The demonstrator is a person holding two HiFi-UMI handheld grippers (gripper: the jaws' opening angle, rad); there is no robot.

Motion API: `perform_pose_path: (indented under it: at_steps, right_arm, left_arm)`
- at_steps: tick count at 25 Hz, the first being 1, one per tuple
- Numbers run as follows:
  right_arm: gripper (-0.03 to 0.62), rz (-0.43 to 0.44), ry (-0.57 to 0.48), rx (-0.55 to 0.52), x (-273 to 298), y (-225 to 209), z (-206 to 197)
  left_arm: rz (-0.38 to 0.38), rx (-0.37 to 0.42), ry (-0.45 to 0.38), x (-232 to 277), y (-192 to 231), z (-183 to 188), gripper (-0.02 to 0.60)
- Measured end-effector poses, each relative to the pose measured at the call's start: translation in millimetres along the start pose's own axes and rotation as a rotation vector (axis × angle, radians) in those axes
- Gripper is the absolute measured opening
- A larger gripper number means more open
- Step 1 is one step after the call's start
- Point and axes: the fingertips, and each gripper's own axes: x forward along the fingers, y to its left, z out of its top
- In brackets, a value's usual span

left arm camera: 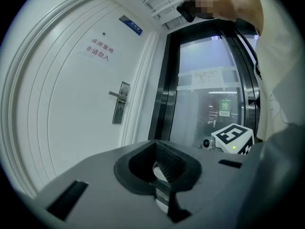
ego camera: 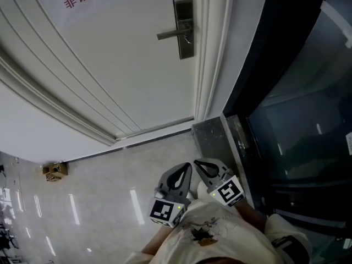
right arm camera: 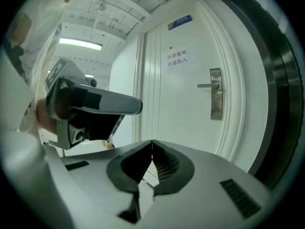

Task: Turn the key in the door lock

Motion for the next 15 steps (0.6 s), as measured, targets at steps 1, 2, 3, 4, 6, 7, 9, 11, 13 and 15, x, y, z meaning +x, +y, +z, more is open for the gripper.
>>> perform_pose_path:
  at_steps: [1,2,3,4,6,7,9,11,13,15]
  right_arm:
    - [0.006,-0.013,0.007,-0.005,4,-2,-2]
    - [0.006,-0.023,0.003,0.013,6,-6,-2]
    - [0.006,-0.034,-0.008,0.041,8,-11,0]
    - [0.006,-0.045,-0.019,0.063,10,-19,2]
    - [0.006,-0.077,-0.021,0.073,21,-39,5]
    - [0.006,-0.096,-0.019,0.064,29,-51,6]
    - [0.006,-0.136,-0.036,0.045,45,-78,10]
    - [0.006,-0.180,-0.070,0.032,56,-108,18]
    - [0.006,-0.226,-0.090,0.002,63,-141,33]
    - [0.006,-0.258,-0.111,-0.032,69,-175,50]
  left_arm:
    - [-0.010,-0.012,0.002,3,5,-2,0.003]
    - [-0.020,-0.027,0.008,7,8,-4,0.003]
    - [-0.031,-0.035,0.010,11,10,-3,0.003]
    - [-0.043,-0.031,0.005,16,13,1,0.003]
    - [-0.060,-0.016,-0.004,31,24,9,0.003]
    - [-0.060,-0.014,-0.003,41,34,11,0.003]
    - [-0.050,-0.001,-0.008,63,55,14,0.003]
    - [-0.039,0.017,-0.021,87,73,22,0.003]
    - [-0.028,0.030,-0.023,114,85,35,0.002]
    - [-0.025,0.051,-0.020,141,93,50,0.003]
